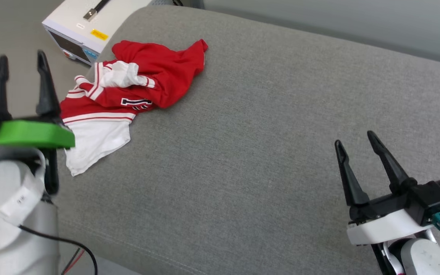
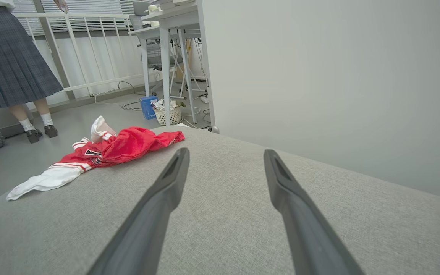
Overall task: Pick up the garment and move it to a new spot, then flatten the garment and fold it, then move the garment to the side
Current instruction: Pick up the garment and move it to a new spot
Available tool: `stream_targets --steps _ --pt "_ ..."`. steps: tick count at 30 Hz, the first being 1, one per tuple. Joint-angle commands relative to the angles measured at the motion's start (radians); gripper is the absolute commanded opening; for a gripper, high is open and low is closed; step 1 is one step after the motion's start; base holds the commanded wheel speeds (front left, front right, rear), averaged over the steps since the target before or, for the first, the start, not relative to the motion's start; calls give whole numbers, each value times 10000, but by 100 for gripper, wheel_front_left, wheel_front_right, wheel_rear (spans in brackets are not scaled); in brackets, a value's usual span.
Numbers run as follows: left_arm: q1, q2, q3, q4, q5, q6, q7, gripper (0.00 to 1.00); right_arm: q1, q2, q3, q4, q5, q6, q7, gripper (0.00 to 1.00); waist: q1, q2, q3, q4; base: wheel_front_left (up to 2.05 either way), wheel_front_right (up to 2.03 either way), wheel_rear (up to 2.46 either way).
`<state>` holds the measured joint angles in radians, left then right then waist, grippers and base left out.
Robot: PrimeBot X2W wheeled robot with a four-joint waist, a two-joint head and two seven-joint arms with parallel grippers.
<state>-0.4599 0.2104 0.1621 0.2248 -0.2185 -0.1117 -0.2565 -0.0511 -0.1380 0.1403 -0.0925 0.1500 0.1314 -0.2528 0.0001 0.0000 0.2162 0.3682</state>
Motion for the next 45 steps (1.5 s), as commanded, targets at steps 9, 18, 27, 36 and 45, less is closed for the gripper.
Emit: stream_targets --steps 9,18,27,36,45 --pt "-3997 2139 -1743 1629 -1594 -186 3018 100 -874 -481 21 -427 -122 -7 -90 100 -1 0 1982 -1179 0 0 0" --pt "-5339 3388 -3400 2527 -3640 -188 8257 100 -1180 -681 104 -464 -73 -7 -90 100 -1 0 2672 -1695 0 0 0" --pt "-5171 4148 -4906 3189 -4235 -189 10876 100 -1463 -790 74 -491 -14 -7 -90 100 -1 0 3336 -2195 0 0 0" --pt "-4446 3758 -5506 4524 -4598 -189 11127 100 -1598 -806 137 -326 82 -7 -90 100 -1 0 3550 -2400 0 0 0" --pt "-4754 3947 -5797 4636 -4462 -189 9471 0 -1359 -760 100 -121 141 -7 -90 100 -1 0 3038 -2250 0 0 0"
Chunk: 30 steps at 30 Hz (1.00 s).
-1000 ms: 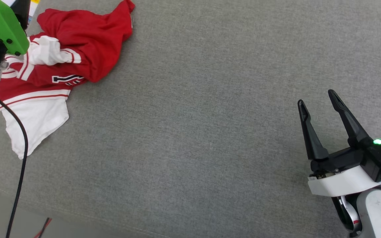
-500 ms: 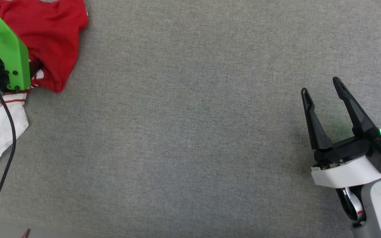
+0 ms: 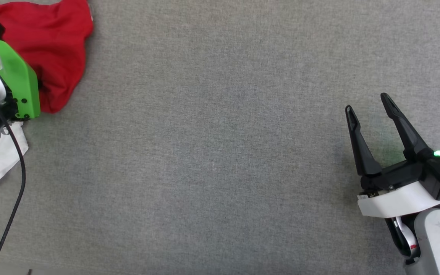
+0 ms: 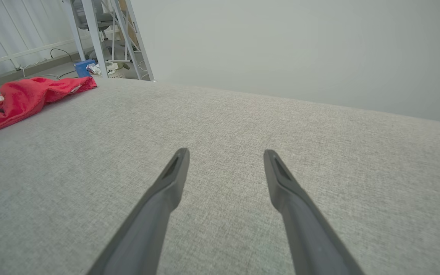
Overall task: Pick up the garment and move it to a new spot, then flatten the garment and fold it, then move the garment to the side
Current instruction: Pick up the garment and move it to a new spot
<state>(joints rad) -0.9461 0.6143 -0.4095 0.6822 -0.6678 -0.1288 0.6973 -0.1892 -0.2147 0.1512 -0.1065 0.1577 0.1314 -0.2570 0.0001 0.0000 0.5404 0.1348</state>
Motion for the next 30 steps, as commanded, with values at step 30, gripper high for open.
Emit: stream_targets --steps 30 --pt "-850 -1505 -4502 -4745 1294 -19 -3434 0 631 1160 -811 -89 -99 -7 -47 100 -1 0 -2566 -1695 0 0 0"
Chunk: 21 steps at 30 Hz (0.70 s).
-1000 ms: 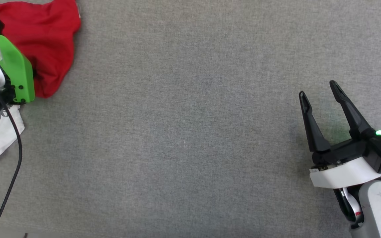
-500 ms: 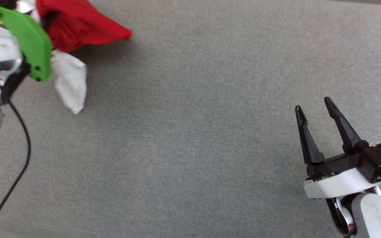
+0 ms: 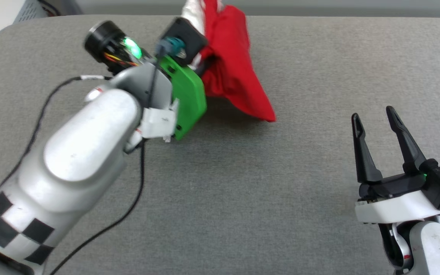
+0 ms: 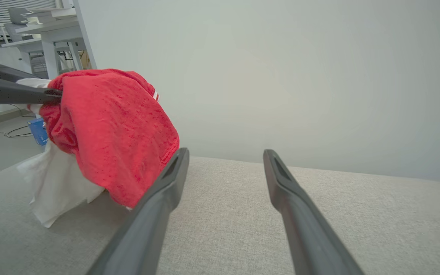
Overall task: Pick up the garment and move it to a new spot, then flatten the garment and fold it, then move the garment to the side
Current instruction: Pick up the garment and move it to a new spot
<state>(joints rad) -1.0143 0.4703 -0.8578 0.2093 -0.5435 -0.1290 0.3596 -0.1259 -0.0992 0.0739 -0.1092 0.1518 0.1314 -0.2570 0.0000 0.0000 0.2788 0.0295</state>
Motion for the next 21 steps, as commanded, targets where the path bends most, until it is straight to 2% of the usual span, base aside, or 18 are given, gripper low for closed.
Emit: stream_targets --steps 1,8,14,21 --pt "-158 -281 -338 76 52 -17 -130 0 3 71 -148 -98 -85 -7 -47 100 0 0 105 -802 0 0 0" --pt "206 -1848 -2216 1400 58 -17 -1000 0 -15 339 -607 -204 -232 -7 -47 100 0 0 517 -1562 0 0 0" --pt "637 -3269 -3388 2825 -20 -17 -1753 0 -47 430 -864 -184 -325 -7 -47 100 0 0 826 -1714 0 0 0" --pt "851 -3900 -4012 4134 -321 -17 -2414 0 -148 473 -941 -83 -433 -7 -47 100 0 0 934 -1681 0 0 0"
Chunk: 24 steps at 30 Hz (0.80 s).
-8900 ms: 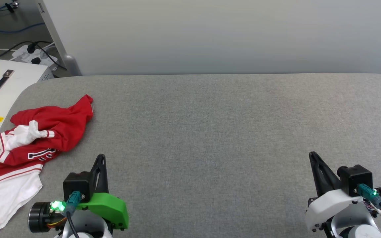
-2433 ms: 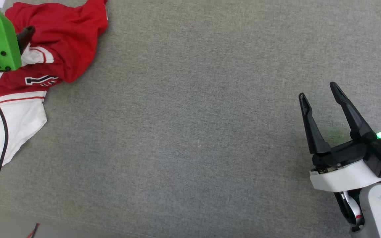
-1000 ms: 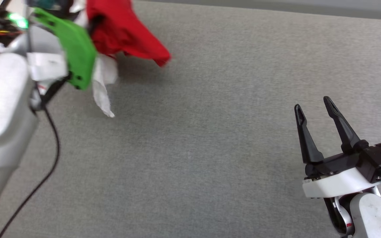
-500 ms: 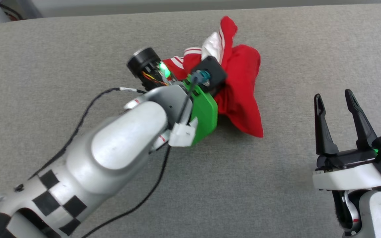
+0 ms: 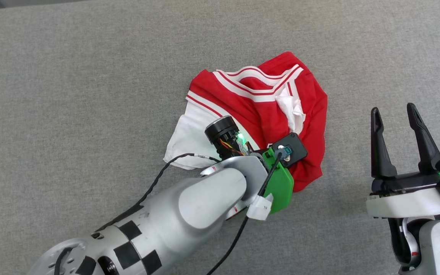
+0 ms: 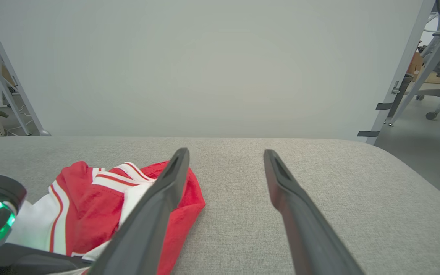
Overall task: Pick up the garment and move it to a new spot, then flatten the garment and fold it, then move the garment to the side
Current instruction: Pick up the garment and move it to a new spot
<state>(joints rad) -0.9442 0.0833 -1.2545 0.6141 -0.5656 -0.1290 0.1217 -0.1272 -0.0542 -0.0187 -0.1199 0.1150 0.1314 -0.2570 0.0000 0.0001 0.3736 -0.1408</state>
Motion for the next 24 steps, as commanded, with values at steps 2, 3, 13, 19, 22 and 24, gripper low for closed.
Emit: stream_targets --steps 2,3,13,19,22,24 --pt "89 -119 -37 353 -73 -16 -546 100 -95 28 -58 81 -83 -7 -47 100 0 -1 -126 135 0 0 0" --pt "64 -166 28 446 -90 -7 -871 100 -49 30 -76 123 -92 -7 -47 100 0 -1 -227 215 0 0 0" --pt "468 -241 986 -620 -406 1093 -3316 100 706 37 -152 421 -94 -7 -47 100 0 -1 -1747 1029 0 0 0" --pt "1126 714 2002 -1654 -236 2445 -3764 100 1065 38 -145 415 -130 -7 -47 100 0 -1 -2329 1432 0 0 0" --pt "1615 1303 2560 -2116 -125 3042 -3816 100 1210 38 -151 399 -137 -7 -47 100 0 -1 -2514 1574 0 0 0" --pt "2055 1692 3097 -2635 1 3416 -3827 100 1320 38 -185 378 -144 -7 -47 100 0 -1 -2627 1687 0 0 0"
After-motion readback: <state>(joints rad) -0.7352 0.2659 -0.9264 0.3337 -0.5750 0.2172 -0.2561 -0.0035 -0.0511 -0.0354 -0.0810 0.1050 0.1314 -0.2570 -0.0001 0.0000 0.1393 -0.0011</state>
